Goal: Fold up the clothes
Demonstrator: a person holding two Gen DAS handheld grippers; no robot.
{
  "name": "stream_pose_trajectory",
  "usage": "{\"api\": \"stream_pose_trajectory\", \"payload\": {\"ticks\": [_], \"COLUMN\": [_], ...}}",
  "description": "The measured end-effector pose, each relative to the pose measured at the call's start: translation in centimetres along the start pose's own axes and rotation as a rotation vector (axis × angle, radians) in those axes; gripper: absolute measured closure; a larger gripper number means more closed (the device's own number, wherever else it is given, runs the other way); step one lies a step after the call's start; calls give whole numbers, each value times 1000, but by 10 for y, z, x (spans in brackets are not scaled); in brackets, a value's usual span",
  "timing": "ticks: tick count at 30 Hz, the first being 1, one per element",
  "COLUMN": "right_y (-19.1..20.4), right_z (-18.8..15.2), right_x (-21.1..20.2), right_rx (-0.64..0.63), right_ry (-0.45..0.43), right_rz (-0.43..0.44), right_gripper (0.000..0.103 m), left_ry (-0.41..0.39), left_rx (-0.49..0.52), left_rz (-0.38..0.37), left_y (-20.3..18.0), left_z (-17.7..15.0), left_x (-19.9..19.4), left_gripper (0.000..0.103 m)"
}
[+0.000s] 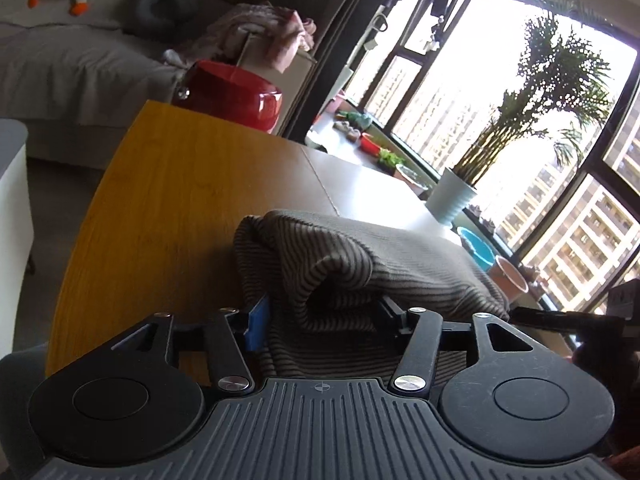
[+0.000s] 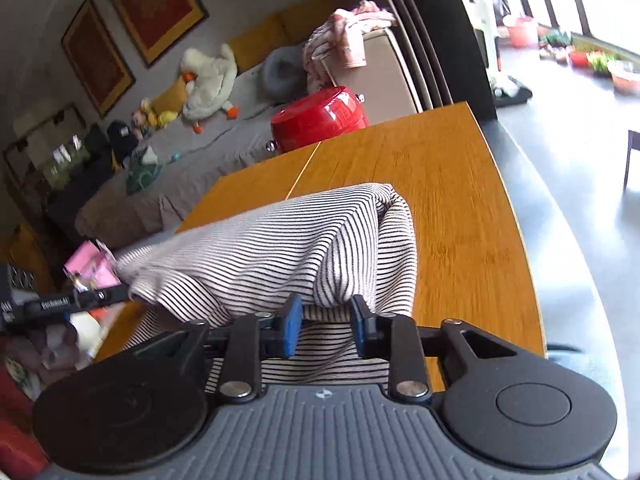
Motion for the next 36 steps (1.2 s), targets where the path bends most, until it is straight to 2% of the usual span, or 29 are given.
{"api": "stream_pose_trajectory", "payload": {"ticks": [1, 3, 6, 8, 9, 11, 13, 14, 16, 17, 18, 19, 21, 25, 27, 29, 30, 31, 36], "right_y": [-2, -4, 6, 14, 17, 25, 37, 41, 45, 45, 43, 40, 33, 27, 27, 27, 27, 26, 3], "right_z": [-1, -4, 6, 12, 16, 22, 38, 44, 51, 53, 55, 57, 61, 64, 64, 65, 66, 67, 63], "right_x": [4, 14, 25, 32, 35, 42, 36, 34, 36, 37, 38, 38, 37, 37, 37, 33, 30, 26, -7], "right_rx": [50, 132, 145, 152, 156, 163, 138, 120, 96, 90, 108, 128, 178, 188, 194, 195, 192, 183, 104], "right_ry": [12, 38, 24, 14, 9, -1, -34, -42, -34, -26, -20, -13, -4, -16, -18, -35, -46, -63, -183], "right_rz": [18, 39, 55, 66, 72, 83, 107, 104, 80, 68, 69, 72, 89, 104, 112, 119, 120, 114, 16], "right_gripper": [61, 60, 52, 51, 51, 52, 53, 54, 69, 72, 79, 81, 81, 82, 83, 83, 83, 83, 79], "left_ry": [7, 19, 37, 24, 5, -42, -77, -74, -60, -50, -41, -23, 29, 188, 240, 264, 272, 274, 150], "left_rx": [-20, -49, -61, -24, 24, 184, 353, 434, 586, 656, 733, 807, 937, 1086, 1126, 1134, 1118, 1082, 830], "left_rz": [-16, -32, -21, 0, 23, 88, 146, 151, 146, 139, 131, 120, 97, 78, 110, 137, 152, 153, 162], "left_y": [-1, -2, -3, -13, -22, -47, -74, -91, -123, -139, -154, -168, -192, -205, -198, -187, -182, -177, -158], "left_z": [1, 3, 4, 11, 14, 23, 28, 26, 19, 12, 4, -4, -22, -55, -61, -59, -54, -47, 16], "left_x": [4, 12, 24, 23, 18, 7, -1, 0, 6, 11, 16, 24, 48, 125, 159, 182, 188, 190, 165], "left_gripper": [40, 33, 33, 34, 34, 33, 26, 24, 19, 18, 15, 11, 7, 7, 11, 28, 56, 66, 71]}}
Point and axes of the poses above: each gripper's, at about its wrist camera, not at the fingertips, and x roughly the way its jaws point, y to its left, z to its top, the point moved 9 cm from there along x, roughly the way its jaws point, and after that the axes turned 13 degrees about -z, right-handed, at the moved point
